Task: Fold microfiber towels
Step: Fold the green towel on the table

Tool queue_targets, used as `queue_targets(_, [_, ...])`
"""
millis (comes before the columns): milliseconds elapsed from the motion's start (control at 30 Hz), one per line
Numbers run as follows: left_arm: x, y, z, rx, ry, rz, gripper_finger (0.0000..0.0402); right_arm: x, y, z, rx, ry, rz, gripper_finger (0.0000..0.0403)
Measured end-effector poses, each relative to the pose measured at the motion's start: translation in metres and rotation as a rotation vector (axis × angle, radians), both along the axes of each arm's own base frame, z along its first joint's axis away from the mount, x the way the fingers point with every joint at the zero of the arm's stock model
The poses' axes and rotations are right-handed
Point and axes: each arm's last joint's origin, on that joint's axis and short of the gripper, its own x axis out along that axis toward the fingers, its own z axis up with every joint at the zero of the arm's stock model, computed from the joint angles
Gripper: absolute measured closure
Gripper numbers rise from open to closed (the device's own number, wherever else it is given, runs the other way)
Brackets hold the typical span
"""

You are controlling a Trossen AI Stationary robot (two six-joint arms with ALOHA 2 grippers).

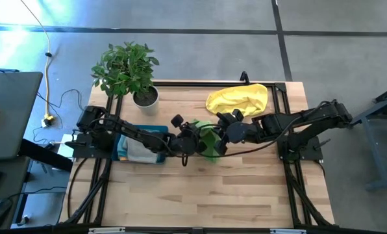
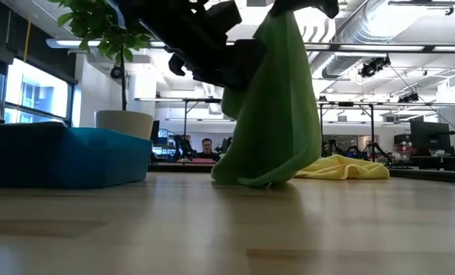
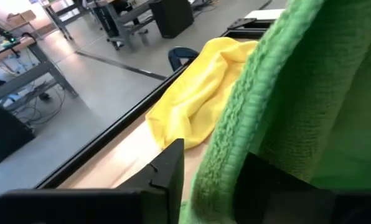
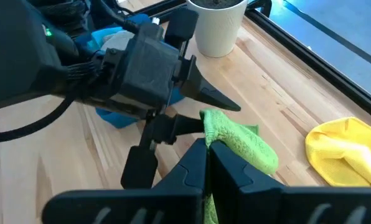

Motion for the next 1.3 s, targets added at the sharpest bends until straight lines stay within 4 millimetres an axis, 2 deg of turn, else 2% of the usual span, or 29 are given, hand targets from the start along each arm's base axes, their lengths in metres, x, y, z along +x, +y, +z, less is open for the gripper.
queue_targets(100, [-0.002,0.000,-0.002,-0.015,0.009,0.010,0.0332,-0.001,0.000,-0.001,-0.005,0.017,0.011,0.0403])
queue_targets(233, [-0.004,-0.007,-0.006,-0.037,0.022,-0.001,0.0387,-0.003,0.000,-0.004,-0.026,0.070,0.060,0.0403])
queue_targets(433, [-0.006,-0.032,-0.002,-0.058,0.018,-0.095,0.0398,0.000,0.006,-0.018,-0.074,0.185,0.106,0.0403])
queue_targets(633, [-0.014,-0.059,0.009,-0.074,0.015,-0.190,0.0400,0.014,0.035,-0.052,-0.179,0.339,0.228,0.0403])
queue_targets(767, [-0.022,-0.070,0.004,-0.150,0.056,-0.230,0.0401,0.019,0.061,-0.077,-0.256,0.415,0.281,0.0403])
queue_targets(967, [-0.037,-0.082,-0.009,-0.301,0.111,-0.202,0.0401,0.024,0.093,-0.104,-0.285,0.449,0.339,0.0403])
queue_targets(1133, [-0.041,-0.095,-0.010,-0.358,0.083,-0.207,0.0401,0.031,0.106,-0.125,-0.327,0.405,0.327,0.0403])
queue_targets(1300, [-0.044,-0.105,-0.013,-0.477,0.084,-0.253,0.0401,0.022,0.105,-0.165,-0.305,0.299,0.345,0.0403])
